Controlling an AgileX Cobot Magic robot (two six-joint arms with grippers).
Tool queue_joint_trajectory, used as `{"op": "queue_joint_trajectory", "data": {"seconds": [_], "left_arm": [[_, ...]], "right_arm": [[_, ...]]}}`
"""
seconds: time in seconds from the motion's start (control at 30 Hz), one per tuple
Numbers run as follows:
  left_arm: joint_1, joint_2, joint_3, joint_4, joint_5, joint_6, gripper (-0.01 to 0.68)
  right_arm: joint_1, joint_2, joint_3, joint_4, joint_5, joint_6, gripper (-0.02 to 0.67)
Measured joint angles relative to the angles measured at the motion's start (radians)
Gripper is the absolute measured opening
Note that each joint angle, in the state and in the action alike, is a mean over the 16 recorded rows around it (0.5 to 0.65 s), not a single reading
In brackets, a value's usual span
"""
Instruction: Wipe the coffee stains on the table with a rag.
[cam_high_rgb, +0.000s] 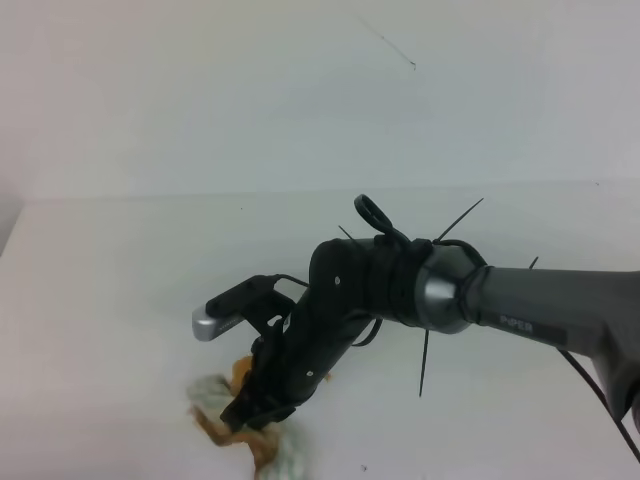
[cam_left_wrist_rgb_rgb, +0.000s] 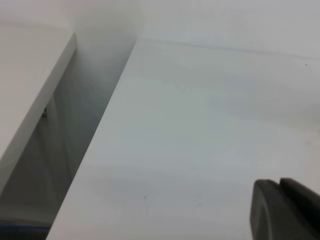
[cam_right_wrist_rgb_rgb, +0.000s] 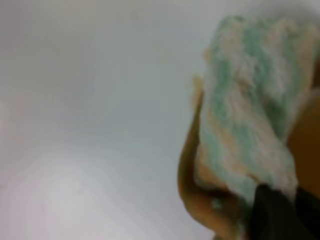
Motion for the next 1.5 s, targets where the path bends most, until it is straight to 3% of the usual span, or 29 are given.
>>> {"op": "queue_joint_trajectory", "data": {"seconds": [0.33, 0.77, 1.1, 1.5], "left_arm": [[0.000, 0.000, 0.000, 0.000, 0.001, 0.000, 0.000], [0.000, 0.000, 0.000, 0.000, 0.000, 0.000, 0.001], [0.000, 0.000, 0.000, 0.000, 0.000, 0.000, 0.001], [0.000, 0.000, 0.000, 0.000, 0.000, 0.000, 0.001]], "right_arm": [[-0.050, 0.001, -0.045, -0.139, 0.025, 0.086, 0.004], [-0.074, 0.006, -0.238, -0.150, 0.119, 0.050, 0.004], [-0.068, 0.070, -0.270, -0.209, 0.134, 0.003, 0.006], [-0.021, 0.111, -0.268, -0.116, 0.234, -0.074, 0.003]]}}
